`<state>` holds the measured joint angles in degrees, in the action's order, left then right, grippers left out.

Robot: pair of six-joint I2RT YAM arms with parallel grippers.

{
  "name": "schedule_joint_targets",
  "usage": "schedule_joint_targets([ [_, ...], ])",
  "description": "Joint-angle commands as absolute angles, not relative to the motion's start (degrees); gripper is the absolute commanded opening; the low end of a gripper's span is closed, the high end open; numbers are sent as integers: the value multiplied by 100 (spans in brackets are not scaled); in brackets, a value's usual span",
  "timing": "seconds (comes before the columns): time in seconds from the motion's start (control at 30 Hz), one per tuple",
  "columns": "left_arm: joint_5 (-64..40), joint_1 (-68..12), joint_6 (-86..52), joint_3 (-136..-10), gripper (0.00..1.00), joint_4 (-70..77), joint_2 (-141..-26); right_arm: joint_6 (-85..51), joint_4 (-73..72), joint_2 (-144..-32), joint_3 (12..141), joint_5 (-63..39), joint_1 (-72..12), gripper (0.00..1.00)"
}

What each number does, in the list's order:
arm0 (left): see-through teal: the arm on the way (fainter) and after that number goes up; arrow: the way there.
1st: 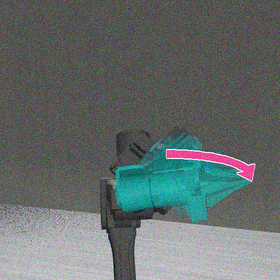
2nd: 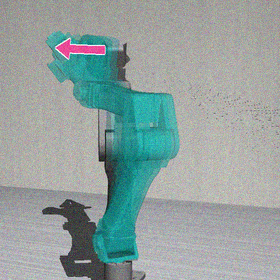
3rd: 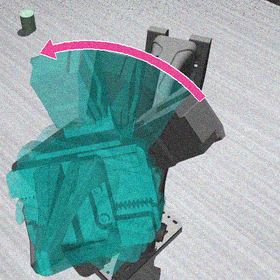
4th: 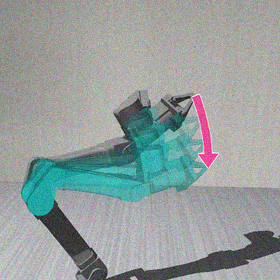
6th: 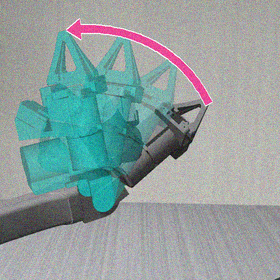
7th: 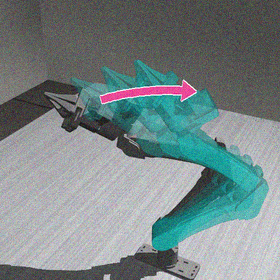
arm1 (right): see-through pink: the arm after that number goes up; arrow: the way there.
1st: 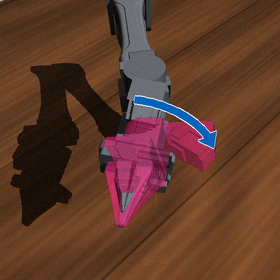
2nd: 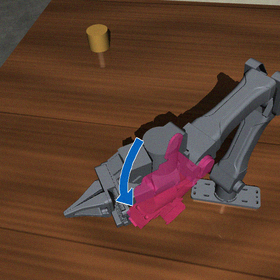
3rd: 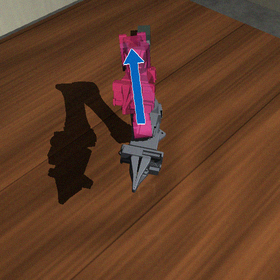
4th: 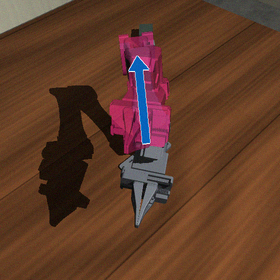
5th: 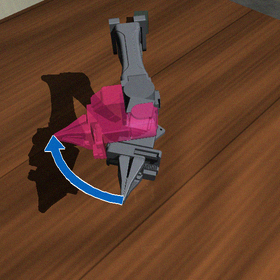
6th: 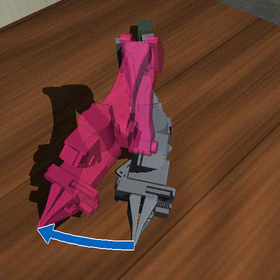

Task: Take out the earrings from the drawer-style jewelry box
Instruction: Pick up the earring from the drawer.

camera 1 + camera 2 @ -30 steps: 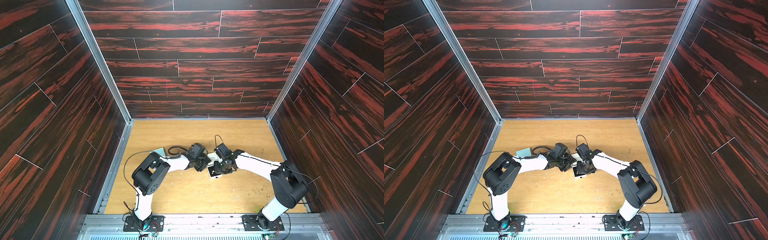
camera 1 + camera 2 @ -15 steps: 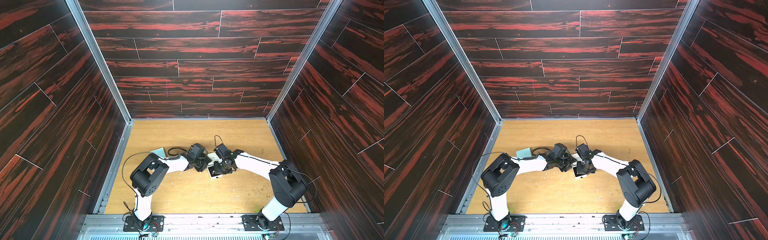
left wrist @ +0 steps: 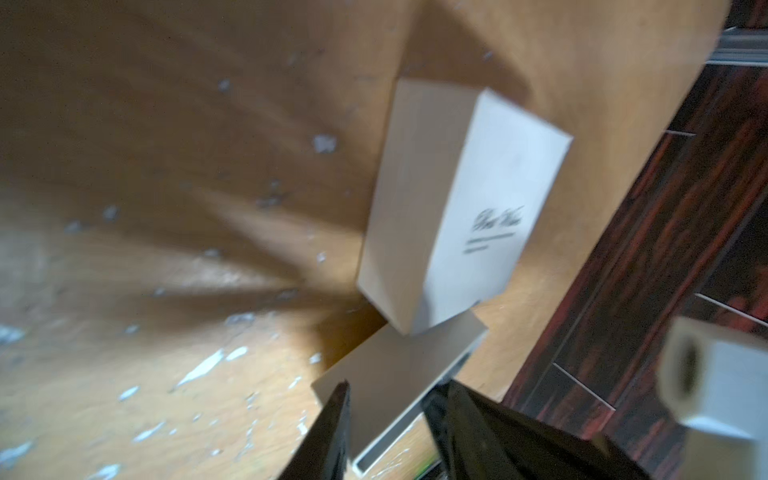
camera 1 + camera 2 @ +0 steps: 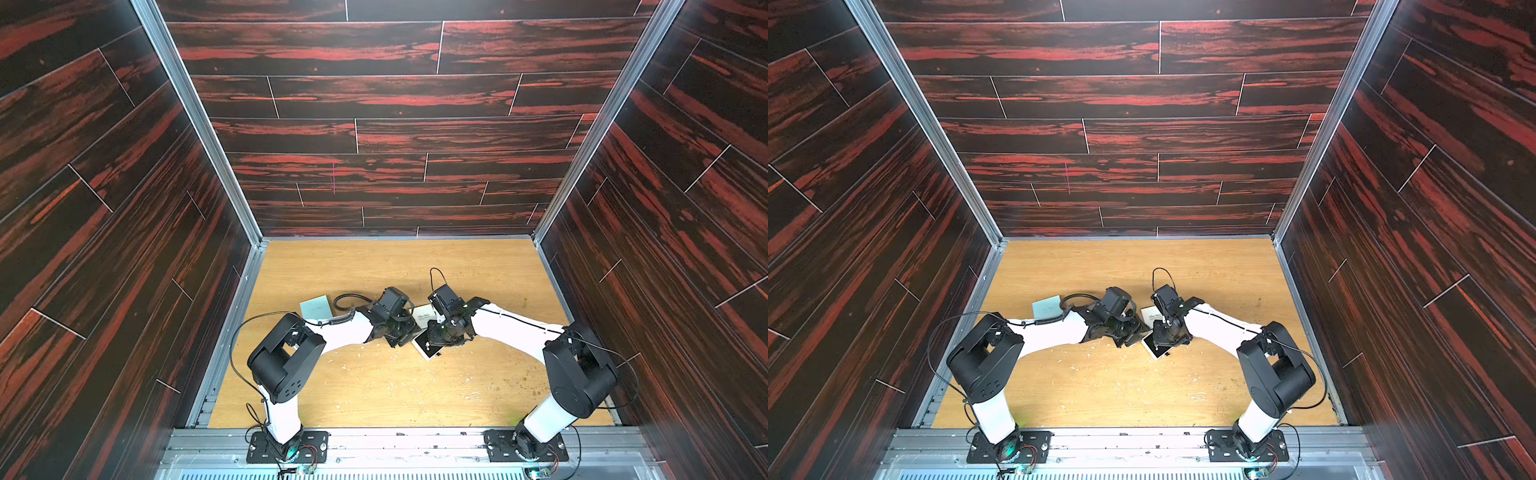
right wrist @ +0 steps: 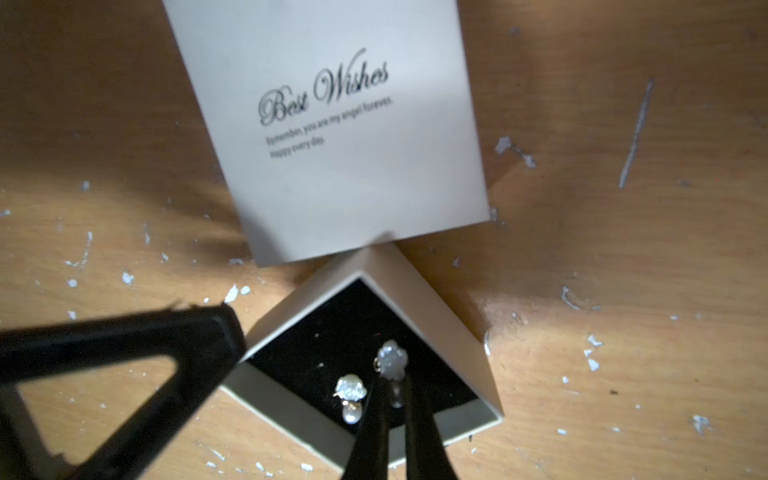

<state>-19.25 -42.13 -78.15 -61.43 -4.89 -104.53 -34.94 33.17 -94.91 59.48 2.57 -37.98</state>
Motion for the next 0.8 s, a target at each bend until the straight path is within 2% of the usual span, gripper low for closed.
schedule_joint_targets([
  [0.0,-1765,-4246,-7534,-6318,45,-1142,-10311,-3558,3402,-9466,6026,204,-3819,9],
  [0.1,-1648,-4252,-7399,-6470,51,-1447,-10293,-3627,3367,-9456,5967,157,-3816,9],
  [0.23,-1402,-4257,-7238,-6515,53,-1935,-10123,-3664,3357,-9483,5937,123,-3818,9],
  [0.6,-2122,-4438,-8339,-6204,52,-1003,-10131,-3761,3283,-9356,5768,33,-3815,8],
  [0.77,-2060,-4550,-8236,-6734,49,-1675,-10452,-3754,3292,-9290,5726,30,-3815,8],
])
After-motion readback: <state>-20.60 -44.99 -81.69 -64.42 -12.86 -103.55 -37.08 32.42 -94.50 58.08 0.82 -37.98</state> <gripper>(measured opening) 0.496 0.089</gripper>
